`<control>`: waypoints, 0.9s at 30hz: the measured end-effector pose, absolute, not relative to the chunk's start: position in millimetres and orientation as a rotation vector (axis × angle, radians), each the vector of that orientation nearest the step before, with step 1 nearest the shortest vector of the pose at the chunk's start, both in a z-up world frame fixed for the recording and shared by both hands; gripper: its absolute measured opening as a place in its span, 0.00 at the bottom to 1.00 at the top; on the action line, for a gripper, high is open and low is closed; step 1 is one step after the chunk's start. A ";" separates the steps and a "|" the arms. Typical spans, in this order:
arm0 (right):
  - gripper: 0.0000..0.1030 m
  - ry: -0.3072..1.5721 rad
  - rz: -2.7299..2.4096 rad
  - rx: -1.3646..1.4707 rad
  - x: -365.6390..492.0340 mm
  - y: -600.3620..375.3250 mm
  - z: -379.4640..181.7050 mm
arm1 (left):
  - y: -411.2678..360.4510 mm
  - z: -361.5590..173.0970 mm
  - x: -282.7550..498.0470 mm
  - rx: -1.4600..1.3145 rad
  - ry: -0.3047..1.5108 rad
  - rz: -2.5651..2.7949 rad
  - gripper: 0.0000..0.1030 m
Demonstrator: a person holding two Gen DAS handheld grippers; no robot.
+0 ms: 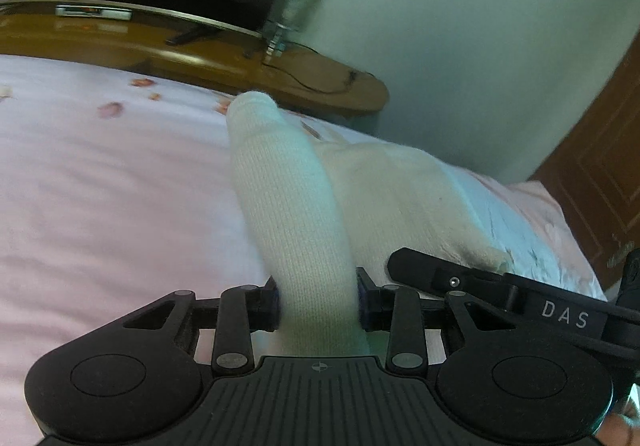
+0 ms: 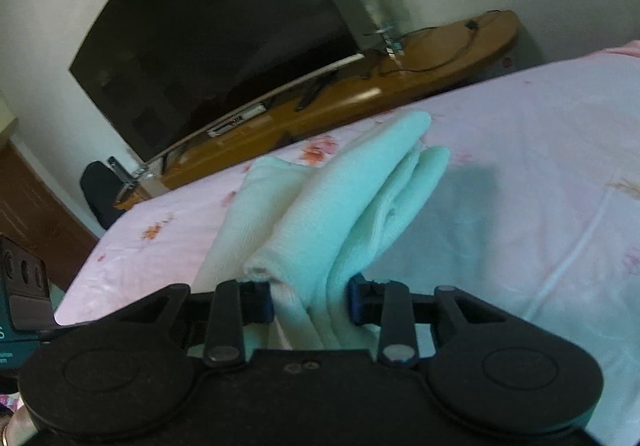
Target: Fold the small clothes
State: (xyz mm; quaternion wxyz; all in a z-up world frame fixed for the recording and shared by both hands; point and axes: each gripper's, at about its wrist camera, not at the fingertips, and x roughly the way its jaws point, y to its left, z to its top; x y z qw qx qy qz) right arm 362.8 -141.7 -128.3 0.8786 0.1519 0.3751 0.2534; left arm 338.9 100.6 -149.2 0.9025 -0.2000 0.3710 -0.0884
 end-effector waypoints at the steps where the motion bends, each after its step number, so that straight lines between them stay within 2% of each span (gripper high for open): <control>1: 0.31 0.780 0.544 0.318 362.4 -133.0 -125.8 | 110.1 -146.6 335.4 -0.415 0.761 -0.172 0.34; 15: 0.31 0.778 0.689 0.308 328.3 30.9 -123.6 | 276.9 -136.1 268.7 -0.398 0.698 -0.012 0.34; 27: 0.31 0.804 0.689 0.260 323.8 86.2 -154.9 | 320.9 -180.1 267.5 -0.420 0.706 0.024 0.34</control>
